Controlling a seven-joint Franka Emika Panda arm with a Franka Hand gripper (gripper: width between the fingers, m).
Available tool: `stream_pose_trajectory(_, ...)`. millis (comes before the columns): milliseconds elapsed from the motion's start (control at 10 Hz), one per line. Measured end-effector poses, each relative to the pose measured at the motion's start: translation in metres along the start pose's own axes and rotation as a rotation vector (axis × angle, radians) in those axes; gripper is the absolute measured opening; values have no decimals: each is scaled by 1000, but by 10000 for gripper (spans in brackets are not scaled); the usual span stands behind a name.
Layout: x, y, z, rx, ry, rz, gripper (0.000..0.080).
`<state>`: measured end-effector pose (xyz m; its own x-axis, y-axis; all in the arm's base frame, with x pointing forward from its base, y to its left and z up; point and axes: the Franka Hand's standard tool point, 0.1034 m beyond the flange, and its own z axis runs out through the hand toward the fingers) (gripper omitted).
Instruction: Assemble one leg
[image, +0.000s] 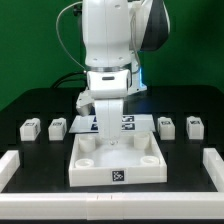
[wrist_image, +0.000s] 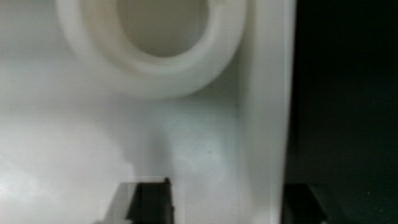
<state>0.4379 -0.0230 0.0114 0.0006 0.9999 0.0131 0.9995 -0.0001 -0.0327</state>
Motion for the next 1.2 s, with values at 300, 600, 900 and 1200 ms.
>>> stream_pose_trajectory(300,0,1,0,-4,0,1,58)
stream_pose_trajectory(600,0,1,0,-4,0,1,58)
stream_pose_trajectory(900,3,3,-1,-10,1,-8,58)
stream_pose_trajectory(1200,35,36,-2,-34,25,-19,58)
